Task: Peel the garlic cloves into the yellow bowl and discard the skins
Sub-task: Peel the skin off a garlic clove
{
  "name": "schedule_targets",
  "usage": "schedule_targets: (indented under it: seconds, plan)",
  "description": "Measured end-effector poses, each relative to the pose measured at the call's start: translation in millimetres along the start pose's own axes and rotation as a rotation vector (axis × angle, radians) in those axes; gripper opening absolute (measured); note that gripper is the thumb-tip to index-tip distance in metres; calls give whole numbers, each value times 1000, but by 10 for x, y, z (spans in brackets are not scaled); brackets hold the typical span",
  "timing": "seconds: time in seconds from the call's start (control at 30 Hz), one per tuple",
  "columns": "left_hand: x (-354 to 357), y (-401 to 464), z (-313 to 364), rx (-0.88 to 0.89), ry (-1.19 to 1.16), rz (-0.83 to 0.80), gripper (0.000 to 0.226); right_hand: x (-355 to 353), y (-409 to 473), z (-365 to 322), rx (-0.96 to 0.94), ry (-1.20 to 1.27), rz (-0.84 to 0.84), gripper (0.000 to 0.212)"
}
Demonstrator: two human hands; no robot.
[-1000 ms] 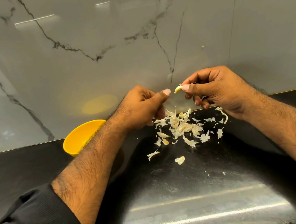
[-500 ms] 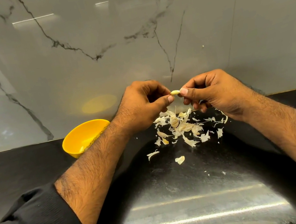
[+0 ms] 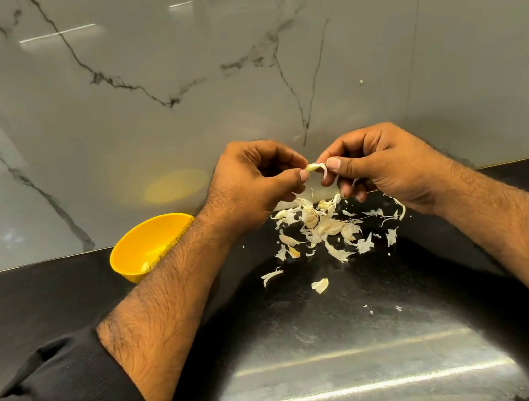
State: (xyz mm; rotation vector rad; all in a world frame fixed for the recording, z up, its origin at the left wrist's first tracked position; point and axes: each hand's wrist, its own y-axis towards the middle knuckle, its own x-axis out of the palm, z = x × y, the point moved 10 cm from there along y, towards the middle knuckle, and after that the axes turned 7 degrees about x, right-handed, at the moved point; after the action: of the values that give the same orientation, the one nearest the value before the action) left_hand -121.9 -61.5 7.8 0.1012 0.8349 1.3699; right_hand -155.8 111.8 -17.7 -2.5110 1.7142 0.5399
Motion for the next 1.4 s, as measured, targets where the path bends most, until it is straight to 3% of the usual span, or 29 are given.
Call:
schedule_targets:
  seconds: [0.13,0.23,0.4,0.63,0.83,1.03,1.4]
  plan:
    - [-88,3,-3,17,54,69,9,27,-3,-22,6,-10,7,30]
    - [-66,2,73,76,132,54,6,32,-41,-122,-56,-171,67,47]
    - [3,-14,165,141,169,56,5,20,-68,-185,-123,-274,160,14]
    - [43,-39,261,207,261,108,4,67,-51,-121,-95,-149,164,26]
    - [45,-53,283,220,170,142,6,7,-112,-212,-187,-240,304,18]
    - [33,-40,209,199,43,129,7,13,-103,-125,-100,94,232,24]
    - [74,-44,125,111,-180,82,11,97,-84,-7,52,300,63,23]
